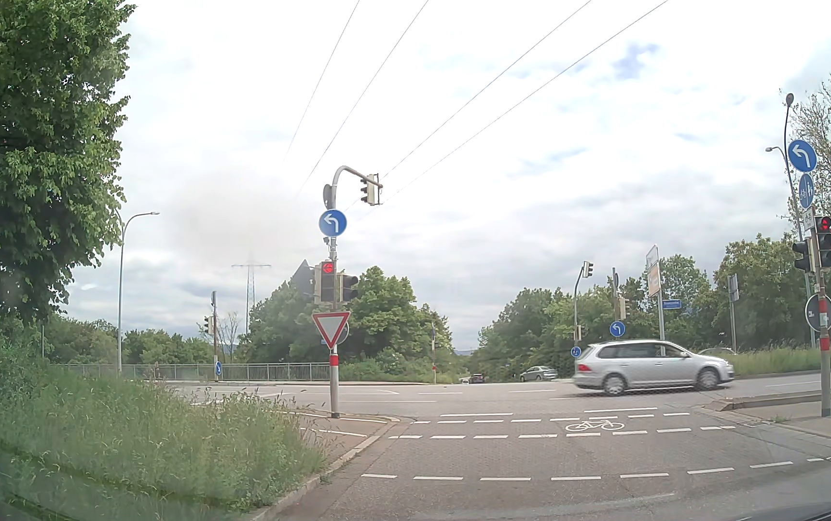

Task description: Follow the waypoints while adhering to traffic rules and regulations

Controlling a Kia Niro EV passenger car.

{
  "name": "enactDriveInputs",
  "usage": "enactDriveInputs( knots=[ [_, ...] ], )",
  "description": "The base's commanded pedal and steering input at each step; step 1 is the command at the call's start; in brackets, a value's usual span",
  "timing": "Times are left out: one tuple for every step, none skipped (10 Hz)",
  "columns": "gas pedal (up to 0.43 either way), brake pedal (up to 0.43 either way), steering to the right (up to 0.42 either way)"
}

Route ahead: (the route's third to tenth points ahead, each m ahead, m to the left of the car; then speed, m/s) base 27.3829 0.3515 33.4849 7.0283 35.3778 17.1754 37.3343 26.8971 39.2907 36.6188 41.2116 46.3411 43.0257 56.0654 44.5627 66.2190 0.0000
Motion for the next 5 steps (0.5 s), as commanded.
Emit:
enactDriveInputs(
  knots=[
    [0.0, 0.244, -0.007],
    [0.0, 0.244, -0.007],
    [0.0, 0.244, -0.007],
    [0.0, 0.244, -0.007],
    [0.0, 0.244, -0.007]
  ],
)
